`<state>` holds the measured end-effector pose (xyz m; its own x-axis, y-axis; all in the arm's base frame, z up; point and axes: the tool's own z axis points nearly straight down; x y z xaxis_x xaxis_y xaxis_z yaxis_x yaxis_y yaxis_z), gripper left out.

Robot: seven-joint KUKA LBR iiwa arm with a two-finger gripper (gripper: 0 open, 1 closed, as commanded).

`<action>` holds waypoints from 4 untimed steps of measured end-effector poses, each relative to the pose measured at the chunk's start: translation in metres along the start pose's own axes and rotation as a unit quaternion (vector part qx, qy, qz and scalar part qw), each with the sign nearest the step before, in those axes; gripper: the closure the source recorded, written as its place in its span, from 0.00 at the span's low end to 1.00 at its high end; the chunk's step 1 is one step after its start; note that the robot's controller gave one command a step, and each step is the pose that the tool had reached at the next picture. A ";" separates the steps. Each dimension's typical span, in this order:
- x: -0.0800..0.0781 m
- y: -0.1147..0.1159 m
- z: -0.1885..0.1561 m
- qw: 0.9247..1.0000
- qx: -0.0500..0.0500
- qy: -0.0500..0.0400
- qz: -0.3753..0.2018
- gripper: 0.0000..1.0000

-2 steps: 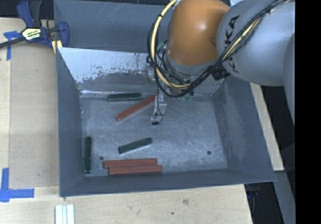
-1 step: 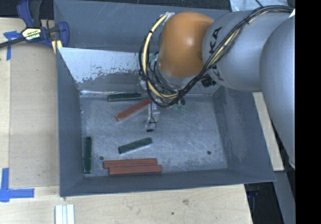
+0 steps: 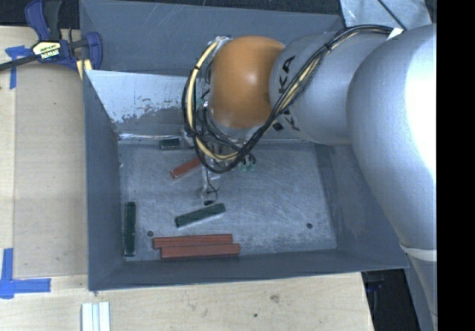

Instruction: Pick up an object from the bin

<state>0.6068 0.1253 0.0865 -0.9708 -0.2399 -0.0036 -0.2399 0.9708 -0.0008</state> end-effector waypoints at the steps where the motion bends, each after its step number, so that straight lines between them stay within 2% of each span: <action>1: -0.017 -0.012 0.013 0.999 -0.001 -0.006 -0.035 1.00; 2: -0.017 -0.012 0.013 0.999 -0.001 -0.005 -0.035 1.00; 3: -0.006 -0.032 -0.028 1.000 -0.001 0.002 -0.017 1.00; 4: 0.025 -0.008 -0.157 1.000 0.000 0.000 -0.029 1.00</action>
Offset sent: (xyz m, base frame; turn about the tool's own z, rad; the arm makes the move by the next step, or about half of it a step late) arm 0.0000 0.0000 0.0000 0.0000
